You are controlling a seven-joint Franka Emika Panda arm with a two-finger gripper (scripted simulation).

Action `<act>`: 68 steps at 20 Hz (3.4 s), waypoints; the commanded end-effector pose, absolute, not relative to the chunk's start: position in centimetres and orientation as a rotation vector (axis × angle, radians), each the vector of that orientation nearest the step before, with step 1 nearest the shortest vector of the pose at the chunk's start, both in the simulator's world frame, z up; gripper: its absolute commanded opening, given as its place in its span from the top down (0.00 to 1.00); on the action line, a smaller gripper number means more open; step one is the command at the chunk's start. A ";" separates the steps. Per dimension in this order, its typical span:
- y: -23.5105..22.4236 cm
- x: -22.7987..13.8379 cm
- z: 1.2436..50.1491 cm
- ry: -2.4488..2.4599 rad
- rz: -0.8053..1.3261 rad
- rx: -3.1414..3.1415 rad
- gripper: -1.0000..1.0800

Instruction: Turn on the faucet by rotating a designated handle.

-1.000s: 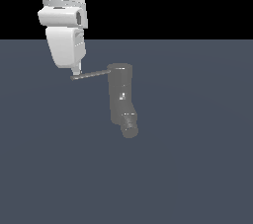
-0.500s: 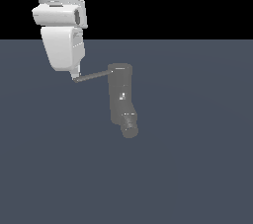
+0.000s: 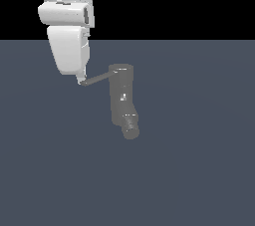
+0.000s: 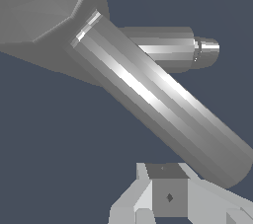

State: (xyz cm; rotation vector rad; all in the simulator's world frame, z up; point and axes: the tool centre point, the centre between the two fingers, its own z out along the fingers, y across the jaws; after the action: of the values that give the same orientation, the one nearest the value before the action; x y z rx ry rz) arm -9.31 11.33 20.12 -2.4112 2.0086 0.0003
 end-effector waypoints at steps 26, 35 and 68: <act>2.6 -12.8 20.1 2.016 0.000 -2.407 1.00; -2.5 -11.9 20.2 2.021 0.000 -2.405 1.00; -10.1 -3.9 20.1 2.018 0.000 -2.409 1.00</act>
State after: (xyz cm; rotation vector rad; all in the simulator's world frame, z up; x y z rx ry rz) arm -4.26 -8.29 20.13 -2.4352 1.9852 0.0063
